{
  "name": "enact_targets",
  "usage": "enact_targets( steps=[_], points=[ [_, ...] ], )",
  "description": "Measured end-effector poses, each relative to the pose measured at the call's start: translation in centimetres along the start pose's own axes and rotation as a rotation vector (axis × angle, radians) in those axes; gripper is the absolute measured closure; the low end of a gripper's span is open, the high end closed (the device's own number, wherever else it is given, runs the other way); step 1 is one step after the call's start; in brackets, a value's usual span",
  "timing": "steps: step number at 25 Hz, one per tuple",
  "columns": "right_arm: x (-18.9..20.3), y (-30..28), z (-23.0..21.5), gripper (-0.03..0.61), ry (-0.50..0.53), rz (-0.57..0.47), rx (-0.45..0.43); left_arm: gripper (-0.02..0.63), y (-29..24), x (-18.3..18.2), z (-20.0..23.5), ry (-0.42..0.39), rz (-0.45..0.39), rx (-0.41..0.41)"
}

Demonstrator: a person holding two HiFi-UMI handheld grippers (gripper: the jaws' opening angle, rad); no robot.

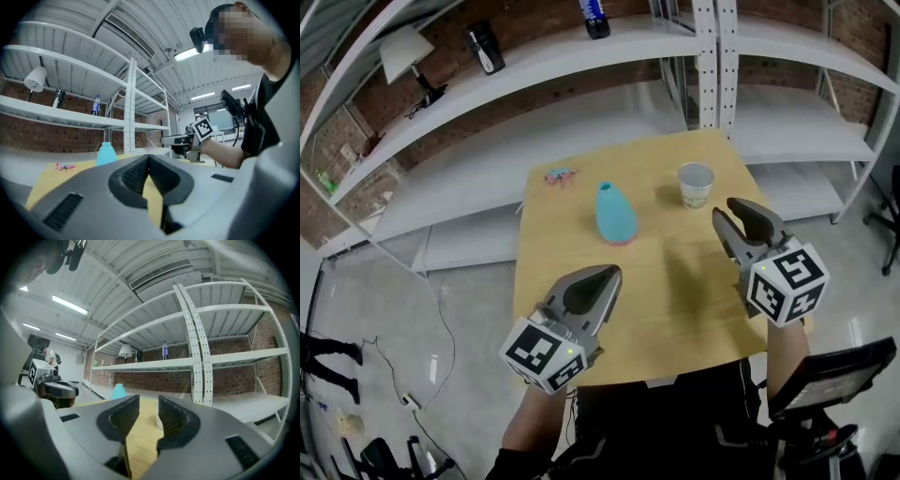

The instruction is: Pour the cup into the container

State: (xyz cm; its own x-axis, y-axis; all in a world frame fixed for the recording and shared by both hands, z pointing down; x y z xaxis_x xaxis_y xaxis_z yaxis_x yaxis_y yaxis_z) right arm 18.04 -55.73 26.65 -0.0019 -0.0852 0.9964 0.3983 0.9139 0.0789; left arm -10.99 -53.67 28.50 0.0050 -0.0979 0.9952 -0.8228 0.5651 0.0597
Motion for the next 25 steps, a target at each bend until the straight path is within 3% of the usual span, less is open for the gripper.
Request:
enact_targets(
  steps=[4,11,17,25],
  points=[
    [0.9,-1.8,-1.8,0.434,0.004,0.033,-0.007,0.612,-2.4,0.1,1.5,-0.013,0.015,0.076],
    [3.1,-6.0,-4.7,0.325,-0.002,0.171,-0.077,0.612,-6.0,2.2,2.5,0.062,0.067,0.233],
    [5.6,-9.1,-6.2,0.255,-0.046,0.265,-0.117,0.612,-7.4,3.8,1.9,0.062,0.110,0.273],
    [7.1,-11.1,-6.8,0.253,-0.060,0.296,-0.127,0.612,-7.8,4.4,1.7,0.120,0.101,0.307]
  ],
)
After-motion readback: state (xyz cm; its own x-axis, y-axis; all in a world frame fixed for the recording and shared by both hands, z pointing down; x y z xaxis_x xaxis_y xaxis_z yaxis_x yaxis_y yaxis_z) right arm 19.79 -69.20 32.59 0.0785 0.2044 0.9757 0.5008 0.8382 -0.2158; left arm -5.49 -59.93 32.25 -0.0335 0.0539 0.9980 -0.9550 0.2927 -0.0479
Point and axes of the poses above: the fingertips, and each gripper's own axes: y backward along the fingers, z to its left, x out of its underside, the point moved 9 cm from there along y, backward along the fingers, and after that the axes turned 7 degrees about -z, right-handed, at the moved point
